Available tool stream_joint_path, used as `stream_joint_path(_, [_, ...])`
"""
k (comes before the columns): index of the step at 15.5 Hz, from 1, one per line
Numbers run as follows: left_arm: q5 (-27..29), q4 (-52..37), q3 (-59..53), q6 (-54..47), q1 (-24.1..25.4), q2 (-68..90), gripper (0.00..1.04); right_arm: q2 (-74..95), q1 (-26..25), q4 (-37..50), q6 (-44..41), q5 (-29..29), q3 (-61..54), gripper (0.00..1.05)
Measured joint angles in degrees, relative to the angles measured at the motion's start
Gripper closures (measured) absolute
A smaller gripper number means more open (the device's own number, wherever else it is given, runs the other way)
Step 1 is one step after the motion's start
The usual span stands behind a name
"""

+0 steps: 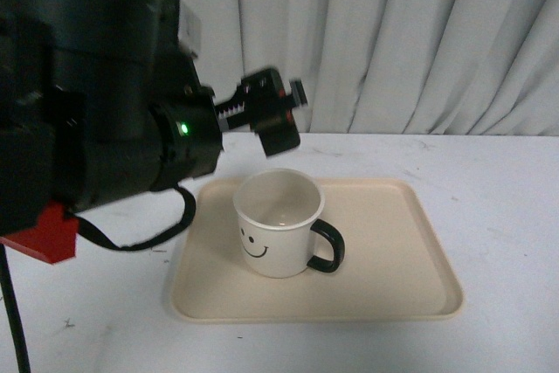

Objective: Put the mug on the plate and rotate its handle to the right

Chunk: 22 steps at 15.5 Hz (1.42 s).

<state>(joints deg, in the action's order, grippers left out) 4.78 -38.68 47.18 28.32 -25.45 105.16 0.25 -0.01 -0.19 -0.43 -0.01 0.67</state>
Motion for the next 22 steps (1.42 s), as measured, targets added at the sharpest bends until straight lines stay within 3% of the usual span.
stream_joint_path(1, [0.48,-6.14,-1.97,-3.43,0.15,-3.26,0.10,0.00,0.00,0.00,0.00,0.00,0.00,0.06])
stream_joint_path(2, [-1.86,-9.70,-3.28,-6.45,0.90,-6.56,0.05,0.00,0.00,0.00,0.00,0.00,0.00,0.06])
stream_joint_path(4, [-5.92,-12.63,-4.92,-10.91,2.71,-13.88,0.07,0.00,0.00,-0.02,0.00,0.00,0.00,0.06])
stream_joint_path(5, [-0.04,-6.88,-6.95,-15.54,2.84,-20.83,0.13,0.00,0.00,0.00,0.00,0.00,0.00,0.06])
stream_joint_path(6, [8.46,-2.89,-11.52,-20.48,3.72,-27.74,0.26,0.00,0.00,-0.02,0.00,0.02,0.00,0.06])
stream_joint_path(7, [13.00,-3.67,-16.09,-23.67,5.86,-32.22,0.37,0.00,0.00,-0.02,0.00,0.00,0.00,0.06])
stream_joint_path(8, [12.79,-4.94,-20.63,-25.77,9.07,-36.13,0.51,0.00,0.00,0.00,0.00,0.00,0.00,0.06])
stream_joint_path(12, [6.36,-5.40,-32.35,-27.30,14.29,-45.90,1.00,0.00,0.00,-0.02,0.00,0.00,0.00,0.06])
stream_joint_path(18, [0.92,0.00,-41.11,-27.47,20.04,-59.91,1.03,0.00,0.00,0.00,0.00,0.00,0.00,0.06])
stream_joint_path(20, [-4.20,3.02,-42.97,-27.54,24.57,-64.52,1.03,0.00,0.00,0.00,0.00,0.00,0.00,0.06])
stream_joint_path(22, [-4.66,6.23,-44.13,-27.52,25.57,-69.31,1.03,0.00,0.00,-0.02,0.00,0.00,0.00,0.06])
